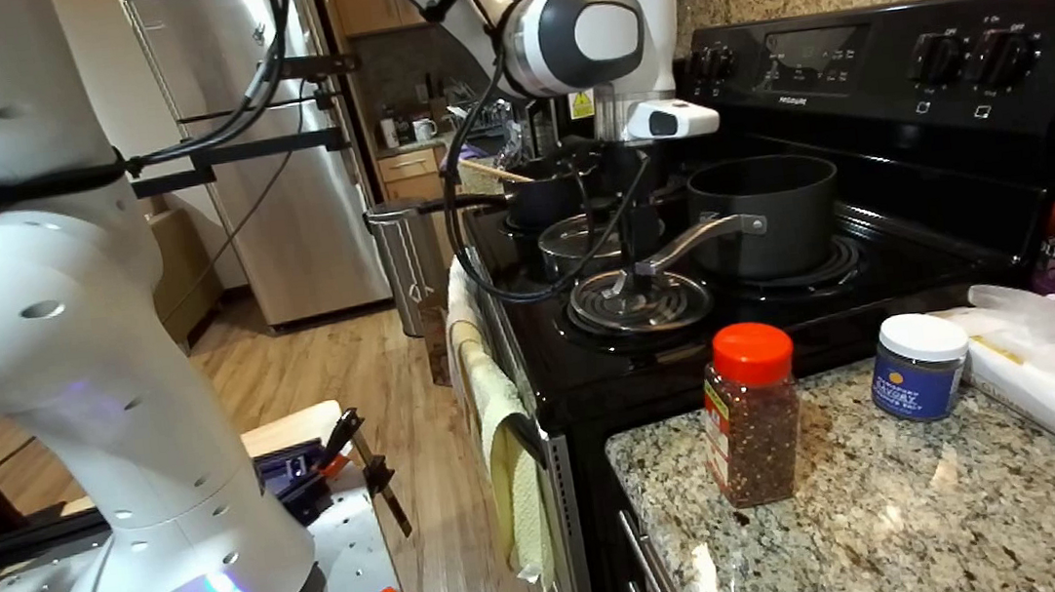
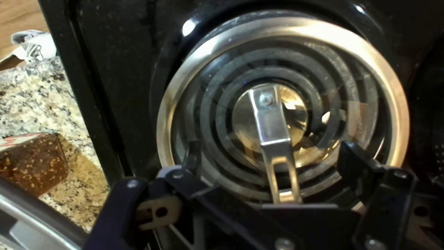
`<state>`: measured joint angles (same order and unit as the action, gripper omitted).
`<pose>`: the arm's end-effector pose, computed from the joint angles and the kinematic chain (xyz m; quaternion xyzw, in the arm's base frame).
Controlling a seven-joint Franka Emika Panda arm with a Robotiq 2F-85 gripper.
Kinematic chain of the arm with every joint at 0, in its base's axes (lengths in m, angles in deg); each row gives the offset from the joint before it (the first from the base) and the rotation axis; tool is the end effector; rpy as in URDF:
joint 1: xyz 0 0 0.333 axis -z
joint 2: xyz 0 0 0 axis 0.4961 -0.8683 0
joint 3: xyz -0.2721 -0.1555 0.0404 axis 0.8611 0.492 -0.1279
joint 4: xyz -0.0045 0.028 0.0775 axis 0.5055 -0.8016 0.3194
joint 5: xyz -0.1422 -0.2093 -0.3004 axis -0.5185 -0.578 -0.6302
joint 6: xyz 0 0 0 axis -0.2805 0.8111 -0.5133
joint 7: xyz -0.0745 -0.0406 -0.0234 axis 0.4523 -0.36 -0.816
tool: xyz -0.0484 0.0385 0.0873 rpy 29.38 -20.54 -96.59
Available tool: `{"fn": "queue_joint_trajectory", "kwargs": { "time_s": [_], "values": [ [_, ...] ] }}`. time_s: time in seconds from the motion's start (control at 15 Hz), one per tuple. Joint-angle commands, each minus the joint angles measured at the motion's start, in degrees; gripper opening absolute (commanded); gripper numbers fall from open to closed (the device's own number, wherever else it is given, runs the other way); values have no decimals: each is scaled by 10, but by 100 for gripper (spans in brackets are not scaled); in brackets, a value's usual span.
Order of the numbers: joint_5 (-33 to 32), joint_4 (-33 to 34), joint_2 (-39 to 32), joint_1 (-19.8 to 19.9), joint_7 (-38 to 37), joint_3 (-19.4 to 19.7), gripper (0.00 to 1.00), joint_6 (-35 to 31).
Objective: Put the right lid on the right black pot
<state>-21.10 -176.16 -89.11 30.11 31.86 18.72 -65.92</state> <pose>0.5295 -0.0051 0.3190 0.9627 -0.2635 -0.0465 0.0415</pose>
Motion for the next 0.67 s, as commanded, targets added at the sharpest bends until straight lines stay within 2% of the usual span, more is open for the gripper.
{"fn": "queue_joint_trajectory", "kwargs": {
  "time_s": [0.0, 0.07, 0.6],
  "values": [
    [22, 0, 4, 2, 21, 14, 89, -20],
    [18, 0, 4, 2, 21, 16, 74, -22],
    [9, 6, -4, -8, 26, 16, 20, -22]
  ]
}}
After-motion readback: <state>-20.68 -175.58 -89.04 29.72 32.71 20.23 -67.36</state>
